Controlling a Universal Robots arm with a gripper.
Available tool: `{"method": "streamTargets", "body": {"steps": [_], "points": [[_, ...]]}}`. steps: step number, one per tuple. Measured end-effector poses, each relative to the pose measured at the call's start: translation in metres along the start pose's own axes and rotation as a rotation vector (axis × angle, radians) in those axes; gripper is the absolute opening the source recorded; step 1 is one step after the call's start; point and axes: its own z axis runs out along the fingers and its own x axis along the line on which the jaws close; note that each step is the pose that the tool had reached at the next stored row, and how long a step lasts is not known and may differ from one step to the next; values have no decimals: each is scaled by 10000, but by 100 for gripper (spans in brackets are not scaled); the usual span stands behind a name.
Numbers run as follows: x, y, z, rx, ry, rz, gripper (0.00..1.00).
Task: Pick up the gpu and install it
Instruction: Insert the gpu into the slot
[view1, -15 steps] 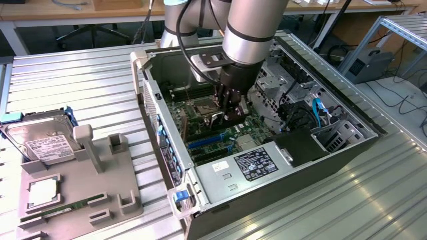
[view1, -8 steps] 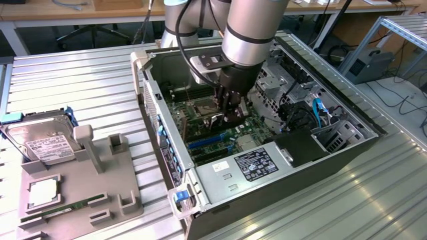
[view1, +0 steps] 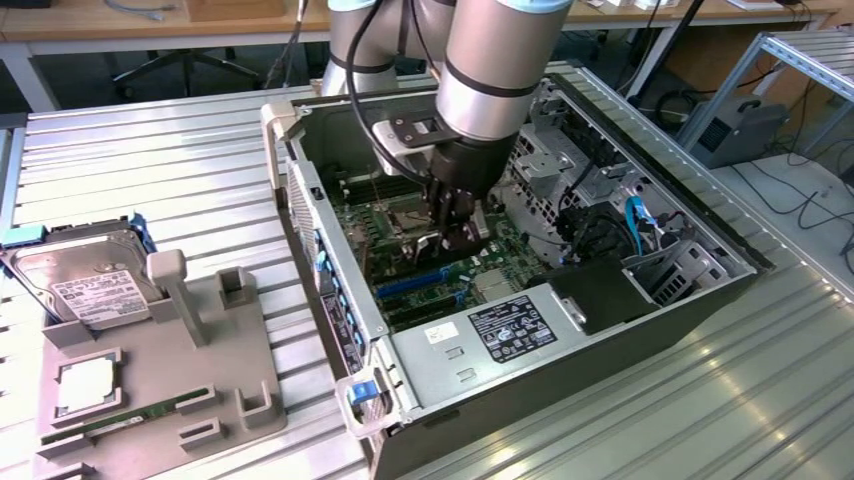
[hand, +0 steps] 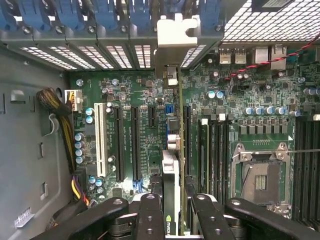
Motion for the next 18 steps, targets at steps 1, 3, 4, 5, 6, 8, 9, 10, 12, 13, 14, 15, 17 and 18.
{"method": "streamTargets", "body": {"steps": [1,3,4,5,6,8,9,10,12,13,14,15,17,18], "points": [[0,1,7,0,0,0,27],[1,7,23,0,0,0,27],[1,9,31,0,0,0,27],[1,11,36,0,0,0,27],[2,12,42,0,0,-1,27],[2,14,63,0,1,0,27],[3,16,81,0,0,0,27],[3,18,91,-1,2,0,27],[4,49,102,0,-1,0,27],[4,53,103,0,0,0,27],[4,57,104,0,0,-1,27],[5,66,105,0,0,-1,27],[5,83,108,0,0,0,27],[5,91,109,0,7,0,27]]}}
